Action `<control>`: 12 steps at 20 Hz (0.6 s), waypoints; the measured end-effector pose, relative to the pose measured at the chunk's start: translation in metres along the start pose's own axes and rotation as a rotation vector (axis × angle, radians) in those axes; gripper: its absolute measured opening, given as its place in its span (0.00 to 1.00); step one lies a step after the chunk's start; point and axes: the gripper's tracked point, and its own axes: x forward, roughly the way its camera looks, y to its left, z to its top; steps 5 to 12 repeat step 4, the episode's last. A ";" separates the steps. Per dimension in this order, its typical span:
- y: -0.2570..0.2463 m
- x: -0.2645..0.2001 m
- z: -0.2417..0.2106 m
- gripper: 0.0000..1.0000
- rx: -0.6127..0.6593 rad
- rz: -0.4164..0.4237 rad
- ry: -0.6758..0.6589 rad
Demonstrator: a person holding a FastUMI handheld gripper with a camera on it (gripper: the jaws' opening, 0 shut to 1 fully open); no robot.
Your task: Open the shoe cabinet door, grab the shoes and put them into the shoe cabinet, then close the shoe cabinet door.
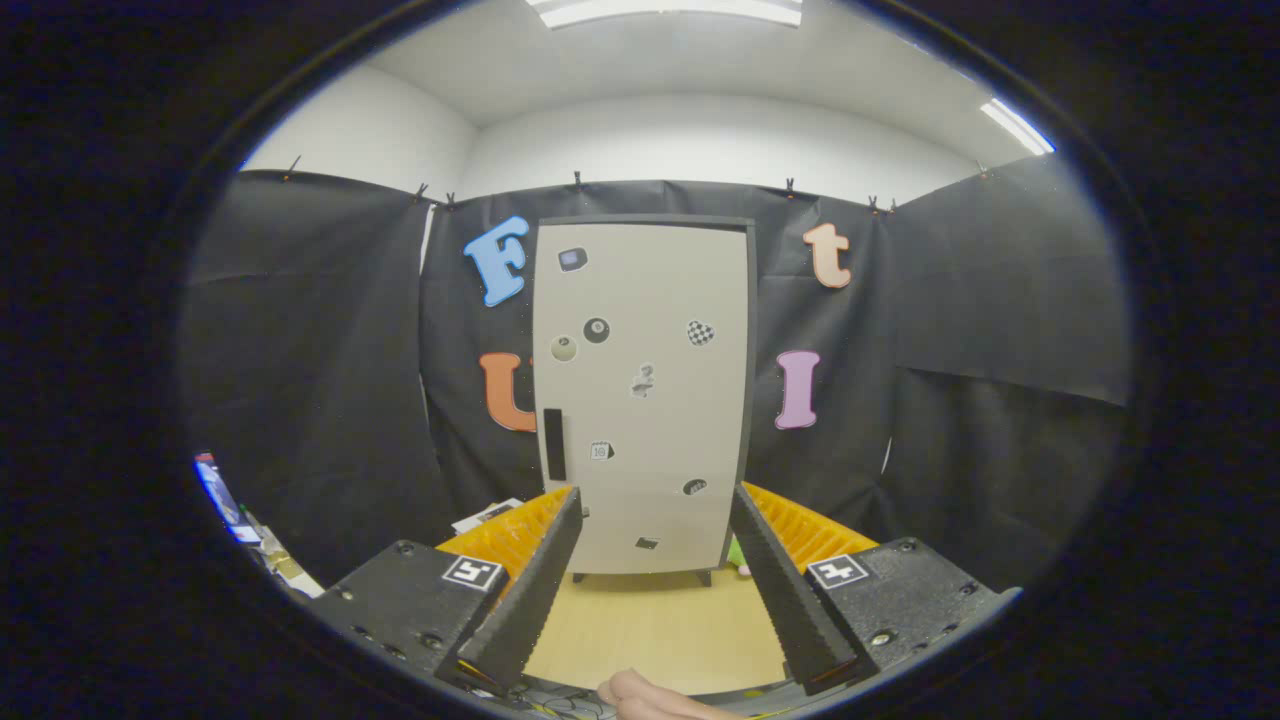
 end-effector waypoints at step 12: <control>0.017 -0.017 0.005 0.96 -0.006 0.010 -0.030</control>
